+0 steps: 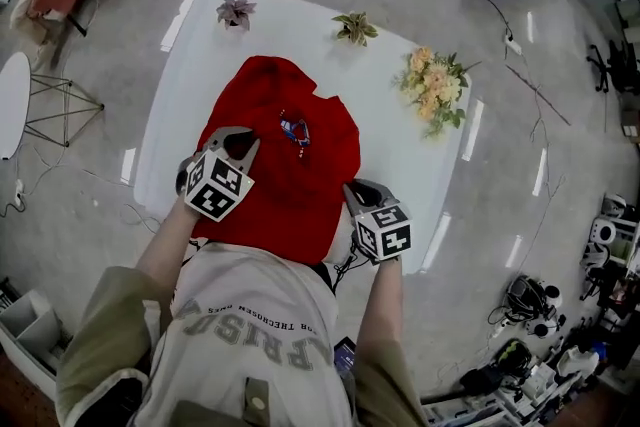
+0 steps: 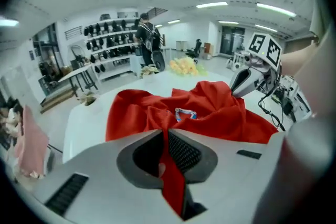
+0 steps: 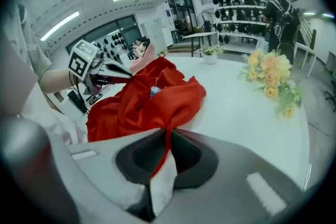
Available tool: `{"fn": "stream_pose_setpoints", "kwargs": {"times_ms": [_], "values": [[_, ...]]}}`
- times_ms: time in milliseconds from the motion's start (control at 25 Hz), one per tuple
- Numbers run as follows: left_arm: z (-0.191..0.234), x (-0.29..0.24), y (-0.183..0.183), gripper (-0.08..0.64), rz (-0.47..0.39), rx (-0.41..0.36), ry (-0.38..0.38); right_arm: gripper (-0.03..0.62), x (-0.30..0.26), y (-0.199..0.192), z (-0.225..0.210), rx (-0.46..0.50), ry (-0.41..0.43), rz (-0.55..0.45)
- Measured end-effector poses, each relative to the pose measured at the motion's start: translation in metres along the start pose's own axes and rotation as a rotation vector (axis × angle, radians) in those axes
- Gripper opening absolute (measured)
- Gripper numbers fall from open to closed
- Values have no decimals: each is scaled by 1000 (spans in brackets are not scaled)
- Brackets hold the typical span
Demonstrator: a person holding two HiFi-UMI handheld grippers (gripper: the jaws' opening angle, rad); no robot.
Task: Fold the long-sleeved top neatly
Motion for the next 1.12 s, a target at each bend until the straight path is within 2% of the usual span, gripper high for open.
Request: {"fn": "stream_pose_setpoints", "kwargs": {"times_ms": [120,280,400,520,640,680,720,760,800,840,1000,1120], "values": [[-4,31,0,40,-60,88,112,32,13,12,-35,-88,-65,-68],[-30,48,-15,40,-38,285,141,32,17,30,-75,-201,-115,-124],[-53,36,-33,40,17,382,143,32,-3,36,-87,-171,-135,-64],[-69,12,-57,41,119,432,144,32,-36,27,-86,-87,-152,45],[-75,-2,-67,45,145,429,168,37,-54,24,-85,-15,-187,83],[-76,-2,-67,71,141,419,167,52,-55,26,-85,2,-198,75],[-78,1,-66,130,130,410,155,83,-53,28,-85,11,-202,61],[-80,6,-66,198,110,406,136,143,-47,31,-85,9,-196,44],[-82,13,-65,253,83,404,118,236,-40,33,-85,-6,-182,25],[-83,22,-65,270,53,397,105,288,-30,35,-83,-21,-164,6],[-87,47,-59,272,-32,287,67,288,10,30,-48,18,-93,-63],[-89,39,-52,272,-34,210,-13,288,19,6,13,56,47,-57]]}}
Point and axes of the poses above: the fingertips, and each gripper's own axes: x backward along the fingers, z to its left, y out of its top, the point moved 6 cm from there along x, backward along the fingers, and after that the axes turned 15 degrees about -y, right-handed, at the moved point
